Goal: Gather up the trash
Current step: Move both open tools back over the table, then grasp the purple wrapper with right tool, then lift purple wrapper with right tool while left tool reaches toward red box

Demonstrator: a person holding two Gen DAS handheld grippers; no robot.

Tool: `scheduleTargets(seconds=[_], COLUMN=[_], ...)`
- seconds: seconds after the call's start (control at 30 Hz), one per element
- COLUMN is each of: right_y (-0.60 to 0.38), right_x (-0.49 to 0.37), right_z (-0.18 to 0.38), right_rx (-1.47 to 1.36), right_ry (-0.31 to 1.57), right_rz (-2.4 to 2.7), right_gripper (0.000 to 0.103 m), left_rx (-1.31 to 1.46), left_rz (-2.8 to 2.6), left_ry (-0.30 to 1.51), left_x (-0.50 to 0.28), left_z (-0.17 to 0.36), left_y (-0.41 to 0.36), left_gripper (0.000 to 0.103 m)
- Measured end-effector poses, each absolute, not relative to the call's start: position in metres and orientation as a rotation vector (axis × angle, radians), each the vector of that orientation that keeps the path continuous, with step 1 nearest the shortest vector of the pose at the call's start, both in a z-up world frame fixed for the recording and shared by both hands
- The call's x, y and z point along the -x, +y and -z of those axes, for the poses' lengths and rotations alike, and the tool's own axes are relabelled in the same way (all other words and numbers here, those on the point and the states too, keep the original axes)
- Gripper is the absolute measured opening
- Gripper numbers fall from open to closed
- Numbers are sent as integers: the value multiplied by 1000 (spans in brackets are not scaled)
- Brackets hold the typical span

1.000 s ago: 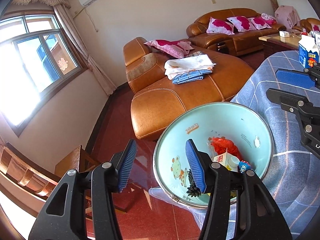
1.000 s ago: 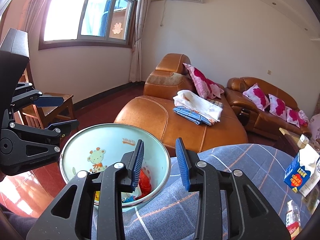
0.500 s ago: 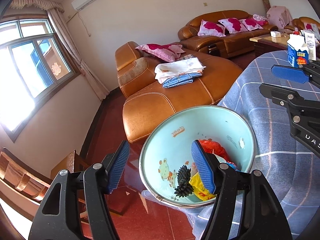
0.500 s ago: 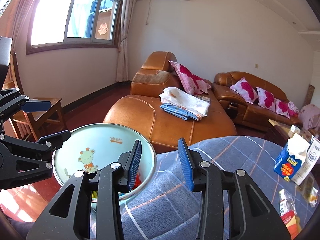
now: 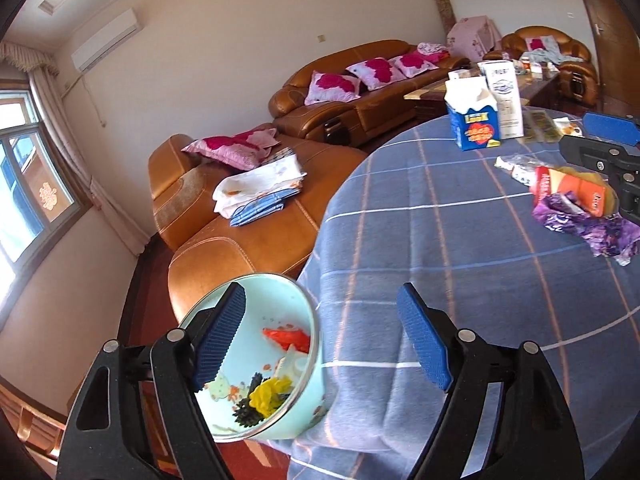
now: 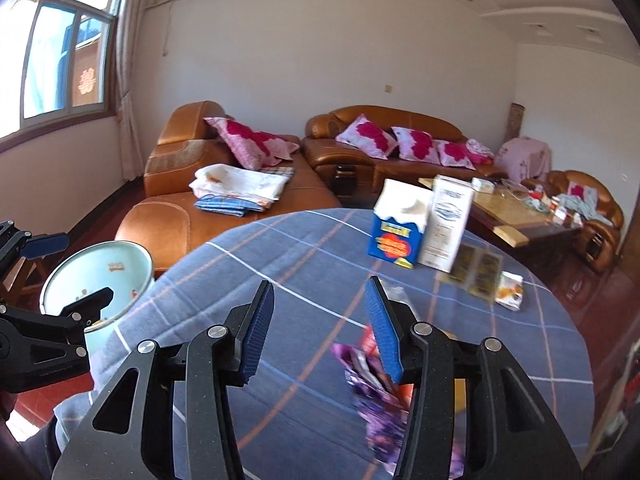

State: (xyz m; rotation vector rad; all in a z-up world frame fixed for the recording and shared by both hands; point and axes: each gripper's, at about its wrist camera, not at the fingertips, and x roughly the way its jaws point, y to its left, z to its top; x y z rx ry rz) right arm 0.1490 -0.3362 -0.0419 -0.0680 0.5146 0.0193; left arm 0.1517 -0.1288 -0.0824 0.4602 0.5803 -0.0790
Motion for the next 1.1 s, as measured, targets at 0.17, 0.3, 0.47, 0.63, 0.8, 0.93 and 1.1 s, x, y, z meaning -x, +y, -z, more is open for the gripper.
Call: scheduleTargets(seconds=[0.17,0.3,0.47,0.63,0.8,0.93,1.1], right_y=[-384,-391,-381,-373,-366,-378,-418], right_x=[-130,-124,-136,-144,-131,-109,-95], right_z=[56,68,87,104,94,65,44], right_rx=[9,-13,-6,21,16,-36,-73], right_ry=[561,625,760,856,809,673,547], right_rz=[63,26,-37,-68,-122,-96,59], right_gripper=[48,48,48,38,8,6,6], left_rx=[-474,-495,-507,-498,-474,-442,-438], left_rz=[128,144,149,144,147,158,215], left_ry=[575,582,573,572,566,547,552], left_x=[-149,-146,-141,-144,-149,-153,-161], left_z=[88,96,95,94,88,77,76], left_y=[-163,-176,-179,-177,-179,-187,-224], left_gripper=[81,82,87,88,88,92,94])
